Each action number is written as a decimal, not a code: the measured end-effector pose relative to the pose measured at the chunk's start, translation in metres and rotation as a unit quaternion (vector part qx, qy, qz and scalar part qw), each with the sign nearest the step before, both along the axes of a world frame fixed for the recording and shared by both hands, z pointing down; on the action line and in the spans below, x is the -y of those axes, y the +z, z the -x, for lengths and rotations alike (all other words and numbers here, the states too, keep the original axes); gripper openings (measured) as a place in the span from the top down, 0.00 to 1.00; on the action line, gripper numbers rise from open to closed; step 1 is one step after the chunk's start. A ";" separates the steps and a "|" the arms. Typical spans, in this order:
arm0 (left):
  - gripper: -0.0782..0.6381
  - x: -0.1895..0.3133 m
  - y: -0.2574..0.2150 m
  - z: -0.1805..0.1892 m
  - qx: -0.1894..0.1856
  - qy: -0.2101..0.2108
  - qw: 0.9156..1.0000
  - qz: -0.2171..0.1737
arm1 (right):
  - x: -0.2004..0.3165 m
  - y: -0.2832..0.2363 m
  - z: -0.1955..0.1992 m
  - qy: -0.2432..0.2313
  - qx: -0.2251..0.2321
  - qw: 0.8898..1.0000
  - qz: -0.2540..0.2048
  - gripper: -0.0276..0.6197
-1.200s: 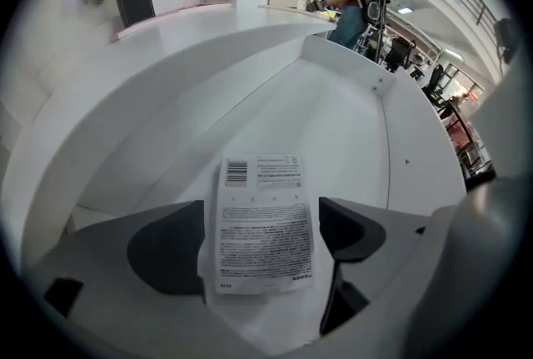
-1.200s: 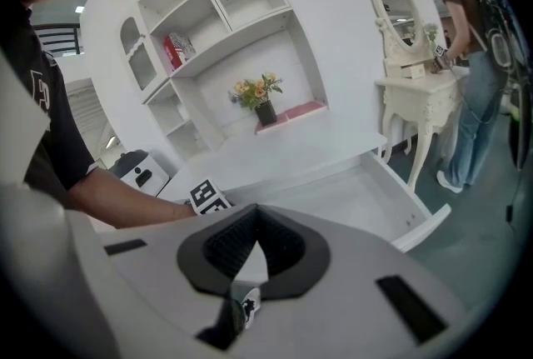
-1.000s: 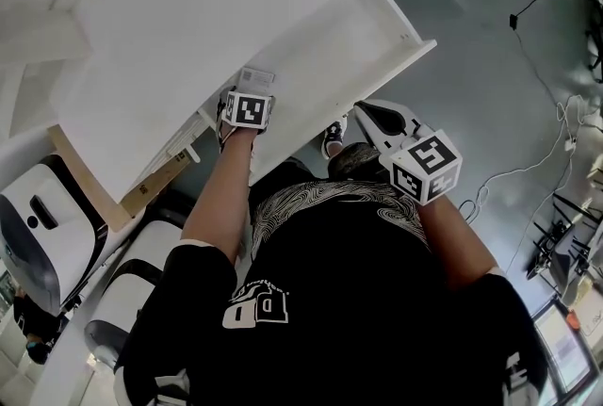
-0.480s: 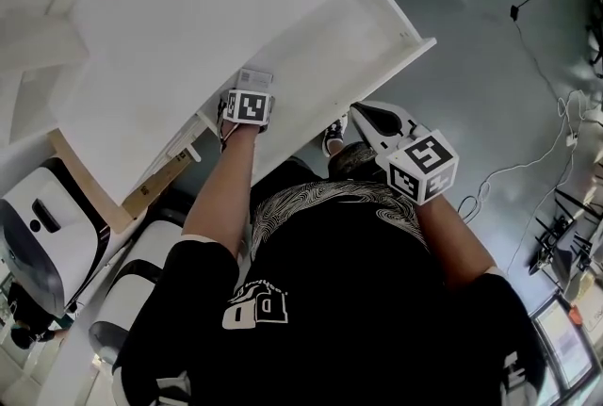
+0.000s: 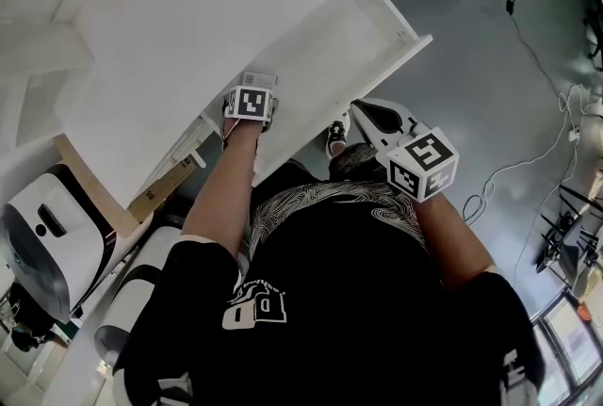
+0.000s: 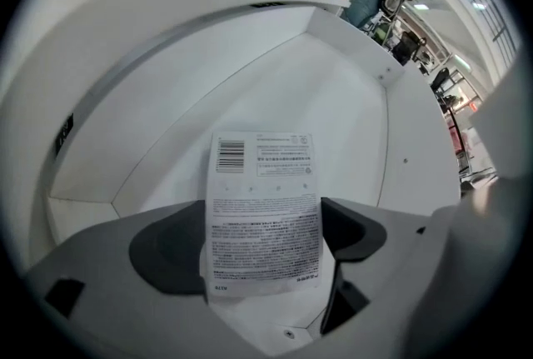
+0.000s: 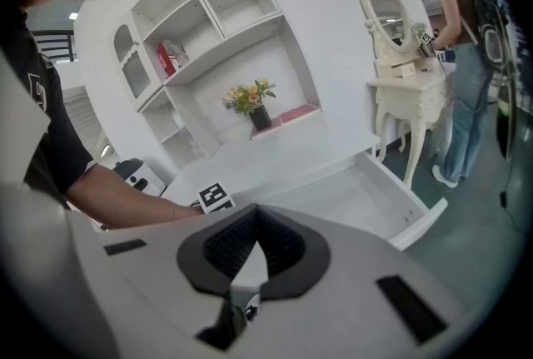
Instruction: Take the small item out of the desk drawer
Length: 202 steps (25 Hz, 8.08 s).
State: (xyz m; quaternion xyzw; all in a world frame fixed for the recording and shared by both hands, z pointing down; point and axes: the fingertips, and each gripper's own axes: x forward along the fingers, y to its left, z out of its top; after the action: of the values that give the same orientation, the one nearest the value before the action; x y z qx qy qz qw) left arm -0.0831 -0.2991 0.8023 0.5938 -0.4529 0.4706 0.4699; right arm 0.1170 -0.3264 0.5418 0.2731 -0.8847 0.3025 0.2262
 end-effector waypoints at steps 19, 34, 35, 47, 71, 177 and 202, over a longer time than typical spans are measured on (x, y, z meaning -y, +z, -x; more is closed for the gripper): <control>0.29 0.000 -0.101 -0.015 -0.076 0.044 0.992 -0.095 | -0.004 -0.034 0.033 0.030 0.022 0.999 -0.040 0.95; 0.29 0.004 -0.216 -0.019 -0.183 0.040 0.961 -0.205 | -0.024 -0.062 0.068 0.036 0.025 0.996 -0.073 0.95; 0.29 0.003 -0.222 -0.019 -0.189 0.041 0.958 -0.213 | -0.025 -0.064 0.070 0.035 0.026 0.996 -0.076 0.94; 0.29 -0.012 -0.305 -0.001 -0.274 0.034 0.910 -0.309 | -0.039 -0.109 0.097 0.038 0.064 0.991 -0.108 0.95; 0.29 -0.058 -0.391 0.040 -0.304 0.039 0.851 -0.428 | -0.063 -0.146 0.134 0.046 0.061 0.982 -0.174 0.95; 0.29 -0.304 -0.435 0.035 -0.276 0.067 0.833 -0.475 | -0.318 -0.168 0.112 0.077 0.102 0.975 -0.184 0.95; 0.29 -0.300 -0.436 0.038 -0.276 0.070 0.833 -0.475 | -0.318 -0.165 0.115 0.073 0.090 0.977 -0.177 0.95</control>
State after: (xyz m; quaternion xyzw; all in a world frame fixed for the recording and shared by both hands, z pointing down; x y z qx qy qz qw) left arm -0.1209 0.0008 0.3668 0.8792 -0.4295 0.0459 0.2011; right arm 0.0017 -0.0086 0.3765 0.3447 -0.9184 0.1804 0.0715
